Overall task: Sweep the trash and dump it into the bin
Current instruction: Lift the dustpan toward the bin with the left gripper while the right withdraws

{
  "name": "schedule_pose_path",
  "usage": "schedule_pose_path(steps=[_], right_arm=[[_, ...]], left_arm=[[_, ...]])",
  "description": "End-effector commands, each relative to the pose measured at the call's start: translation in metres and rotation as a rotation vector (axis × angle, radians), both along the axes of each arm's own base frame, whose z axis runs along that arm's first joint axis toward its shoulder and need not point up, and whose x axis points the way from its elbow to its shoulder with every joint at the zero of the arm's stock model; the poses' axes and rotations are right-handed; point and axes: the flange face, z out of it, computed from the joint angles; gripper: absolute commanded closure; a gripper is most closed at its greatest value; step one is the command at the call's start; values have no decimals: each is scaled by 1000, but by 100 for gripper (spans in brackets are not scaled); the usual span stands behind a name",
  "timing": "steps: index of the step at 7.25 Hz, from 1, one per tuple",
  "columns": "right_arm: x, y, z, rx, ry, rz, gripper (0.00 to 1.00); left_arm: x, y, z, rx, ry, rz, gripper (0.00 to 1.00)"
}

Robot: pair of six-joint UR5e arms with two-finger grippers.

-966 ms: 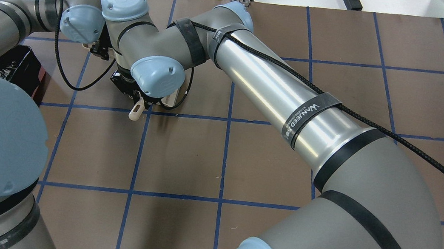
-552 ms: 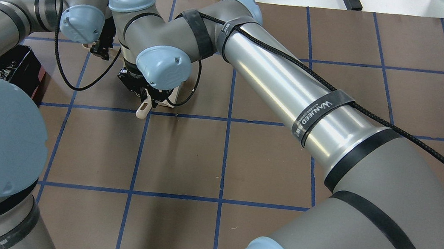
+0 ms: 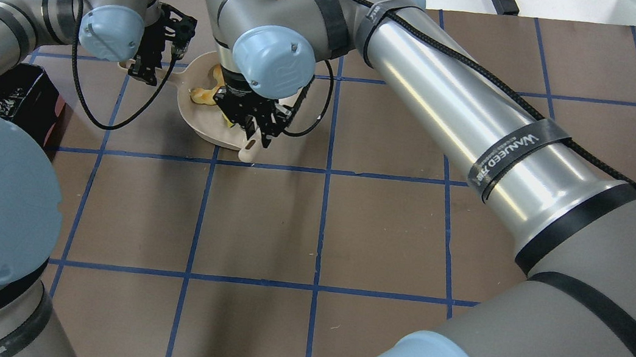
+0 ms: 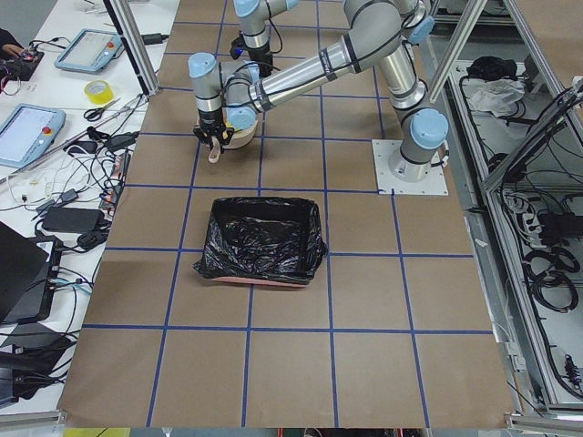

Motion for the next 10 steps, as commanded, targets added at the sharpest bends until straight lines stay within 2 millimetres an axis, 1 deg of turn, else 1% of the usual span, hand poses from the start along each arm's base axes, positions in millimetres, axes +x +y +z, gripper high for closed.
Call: schedule_pose_path(steps=[1,2,3,4,5,6,7,8,9,10], right_arm=[[-115,-34,22,-5,69,57,100],[-171,-34,20,11,83,132,100],[-228,-38,23,-21,68,124,100],[-282,-39,22,-45,64,142,100],[-329,-37,19,-42,55,173,100],[-375,-34,21,-34,45,175,100],[-419,-33,23,-27,35,178,100],[-459,-31,16,-11,20,177,100],[-490,-29,9,-15,10,184,100],[-506,-26,-1,-16,1,165,100]], left_arm=[[10,4,17,-20,77,17,100],[25,9,26,-16,152,42,100],[47,18,42,0,240,89,100],[72,28,62,20,352,149,100],[92,40,86,32,414,168,100],[98,49,118,30,438,153,100],[123,58,140,34,449,128,100],[157,73,157,44,476,104,100],[196,89,174,37,485,90,100],[237,105,187,30,486,79,100]])
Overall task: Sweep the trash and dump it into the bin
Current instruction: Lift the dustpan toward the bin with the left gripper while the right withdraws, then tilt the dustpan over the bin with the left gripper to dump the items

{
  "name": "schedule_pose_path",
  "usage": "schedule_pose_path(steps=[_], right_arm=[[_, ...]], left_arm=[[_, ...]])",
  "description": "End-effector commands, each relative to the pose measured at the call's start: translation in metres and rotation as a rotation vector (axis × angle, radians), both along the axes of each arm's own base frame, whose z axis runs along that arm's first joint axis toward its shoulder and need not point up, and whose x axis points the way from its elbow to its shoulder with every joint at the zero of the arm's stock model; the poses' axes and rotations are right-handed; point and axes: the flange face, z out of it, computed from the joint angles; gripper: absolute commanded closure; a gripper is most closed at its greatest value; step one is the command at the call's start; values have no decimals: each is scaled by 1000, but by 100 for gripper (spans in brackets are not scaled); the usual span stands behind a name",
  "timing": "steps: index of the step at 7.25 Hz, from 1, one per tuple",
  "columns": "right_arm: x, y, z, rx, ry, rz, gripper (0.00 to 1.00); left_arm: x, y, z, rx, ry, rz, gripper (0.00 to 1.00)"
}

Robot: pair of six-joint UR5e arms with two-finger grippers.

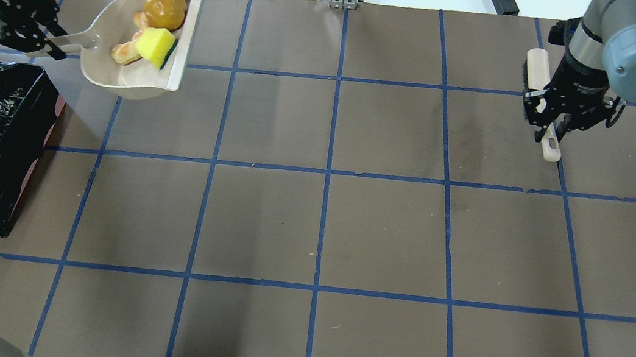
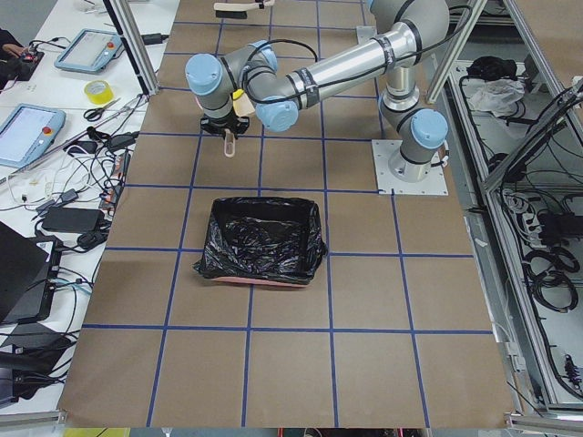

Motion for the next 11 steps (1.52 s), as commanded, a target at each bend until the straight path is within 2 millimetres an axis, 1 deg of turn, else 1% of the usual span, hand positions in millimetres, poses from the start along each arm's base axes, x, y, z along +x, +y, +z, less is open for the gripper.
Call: schedule_pose_path(steps=[1,2,3,4,5,6,7,8,9,11], right_arm=[[-30,6,-24,-21,-7,-5,100],[-30,9,-37,-26,-10,-7,100],[-29,12,-43,-20,-16,0,100],[-28,11,-44,-20,-20,19,100],[-29,8,-48,-27,-25,78,100],[-36,3,-52,-48,-22,126,100],[-46,3,-54,-46,-24,110,100],[-50,2,-61,-36,-27,103,100],[-50,2,-64,-32,-28,97,100],[-51,0,-66,-39,-24,96,100]], left_arm=[[98,39,29,-25,-9,-11,100],[151,57,31,-41,-6,-6,100],[192,76,38,-32,-54,2,100],[213,85,48,-31,-117,23,100],[230,93,62,-21,-203,32,100],[249,99,71,-24,-315,46,100],[260,100,74,-29,-402,68,100],[265,100,79,-33,-454,71,100],[271,103,87,-10,-534,77,100],[282,102,86,5,-686,86,100]])
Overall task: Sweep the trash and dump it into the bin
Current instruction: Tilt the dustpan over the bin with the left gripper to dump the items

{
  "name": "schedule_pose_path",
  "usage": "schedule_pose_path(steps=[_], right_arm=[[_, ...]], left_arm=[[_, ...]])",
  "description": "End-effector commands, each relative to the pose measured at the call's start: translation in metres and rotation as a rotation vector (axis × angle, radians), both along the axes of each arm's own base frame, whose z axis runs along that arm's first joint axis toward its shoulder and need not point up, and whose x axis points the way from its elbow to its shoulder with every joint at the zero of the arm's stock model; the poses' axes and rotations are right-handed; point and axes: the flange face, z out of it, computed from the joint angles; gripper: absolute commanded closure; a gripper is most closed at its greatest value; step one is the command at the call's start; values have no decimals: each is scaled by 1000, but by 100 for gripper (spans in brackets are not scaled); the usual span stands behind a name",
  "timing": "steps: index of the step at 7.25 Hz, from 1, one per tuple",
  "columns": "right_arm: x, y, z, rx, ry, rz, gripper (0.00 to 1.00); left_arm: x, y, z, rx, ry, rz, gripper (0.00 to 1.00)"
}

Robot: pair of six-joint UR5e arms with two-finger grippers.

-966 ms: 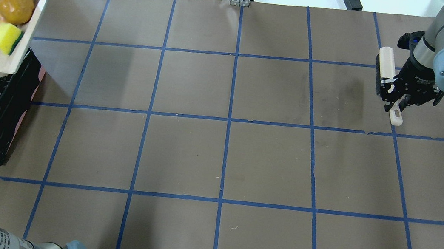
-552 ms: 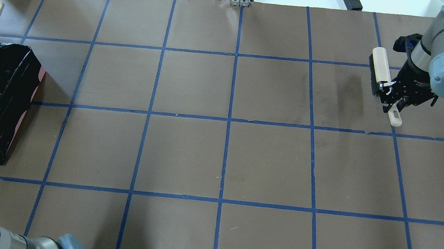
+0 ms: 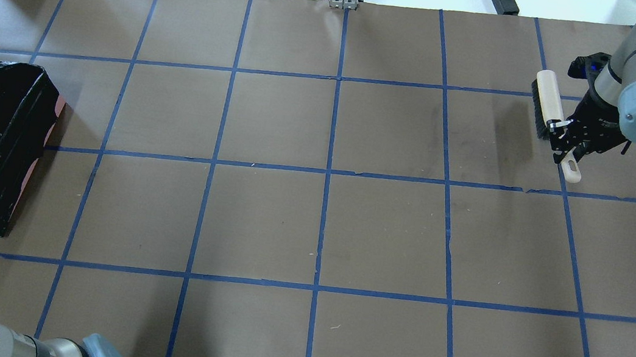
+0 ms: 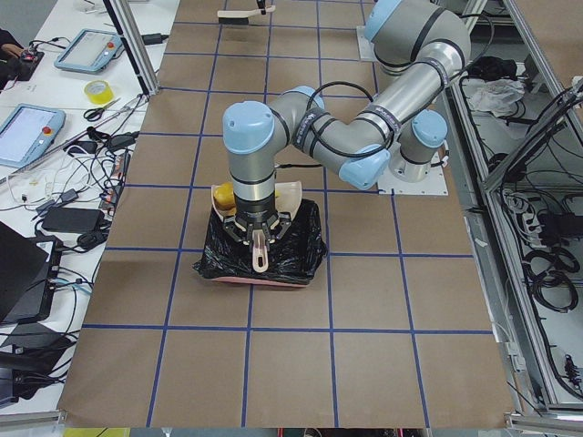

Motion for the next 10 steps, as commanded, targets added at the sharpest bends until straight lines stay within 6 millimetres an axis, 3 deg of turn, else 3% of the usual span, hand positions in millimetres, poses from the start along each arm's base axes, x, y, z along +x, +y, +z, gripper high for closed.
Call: schedule_pose_path(steps=[1,3,6,7,10], right_arm=[[-8,0,-3,3,-2,-8,100],[-15,0,-5,-3,-23,-25,100],[-15,-4,-16,-2,-35,-23,100],[-16,-6,-17,-14,-29,-22,100],[-16,-6,-18,-7,-32,-22,100]], left_arm=[[5,-1,0,0,-137,15,100],[6,-7,-10,37,-301,36,100],[-55,-54,-5,91,-492,-114,100],[-65,-61,-1,141,-555,-149,100],[-67,-66,-2,179,-574,-197,100]])
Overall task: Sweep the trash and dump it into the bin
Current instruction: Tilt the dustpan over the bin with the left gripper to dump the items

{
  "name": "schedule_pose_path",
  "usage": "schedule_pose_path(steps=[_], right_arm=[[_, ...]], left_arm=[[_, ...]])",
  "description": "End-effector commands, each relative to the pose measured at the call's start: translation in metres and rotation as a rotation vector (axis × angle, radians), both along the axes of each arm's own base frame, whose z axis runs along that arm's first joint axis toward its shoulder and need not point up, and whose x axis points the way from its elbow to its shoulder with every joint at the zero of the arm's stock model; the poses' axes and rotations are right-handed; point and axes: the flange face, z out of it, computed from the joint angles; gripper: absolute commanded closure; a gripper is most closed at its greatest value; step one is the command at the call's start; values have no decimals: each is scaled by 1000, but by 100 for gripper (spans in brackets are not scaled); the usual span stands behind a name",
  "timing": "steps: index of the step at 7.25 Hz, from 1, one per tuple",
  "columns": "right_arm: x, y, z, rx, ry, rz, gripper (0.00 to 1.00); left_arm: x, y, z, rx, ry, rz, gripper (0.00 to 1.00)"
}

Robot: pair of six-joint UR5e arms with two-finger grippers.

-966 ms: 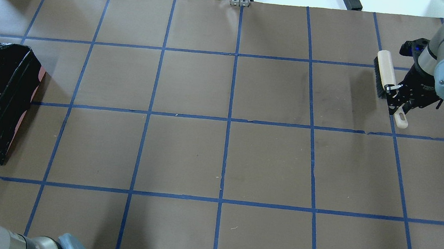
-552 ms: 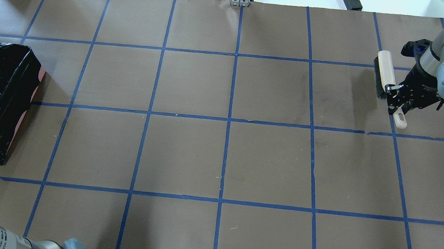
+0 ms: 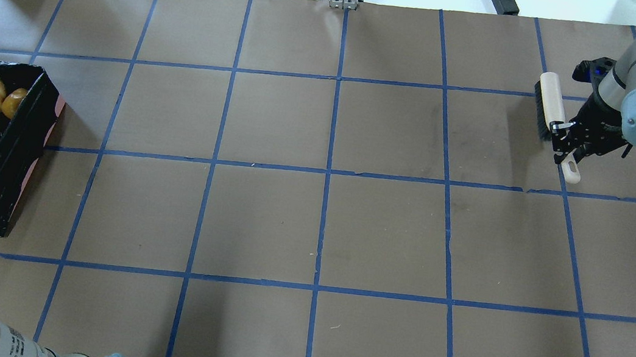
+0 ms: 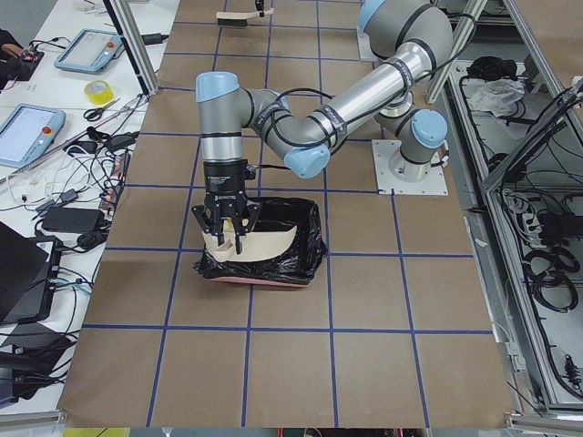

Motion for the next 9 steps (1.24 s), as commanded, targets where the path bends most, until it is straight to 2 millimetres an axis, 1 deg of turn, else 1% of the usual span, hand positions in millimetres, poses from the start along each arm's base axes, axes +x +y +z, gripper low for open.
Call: schedule_pose_path(steps=[1,2,3,4,5,6,7,8,9], right_arm=[[0,1,-2,9,-3,0,100],[0,1,-2,9,-5,1,98],[0,0,-1,5,-5,20,70],[0,0,-3,13,-6,24,62],[0,-1,-9,18,-8,24,51],[-1,-2,-8,13,-6,24,42],[-1,-3,-7,8,-6,24,32],[-2,-5,4,-11,1,23,7],[-2,-4,26,-41,15,21,0]], left_arm=[[-5,-6,1,6,-10,-16,100],[-14,-12,5,-14,3,-45,100],[-19,-19,0,-47,55,-90,100],[-23,-24,-6,-90,146,-147,100],[-35,-27,-13,-105,259,-182,100],[-52,-30,-20,-127,362,-134,100],[-92,-46,-36,-131,448,-96,100],[-147,-70,-52,-128,487,-88,100],[-196,-86,-58,-157,503,-85,100]])
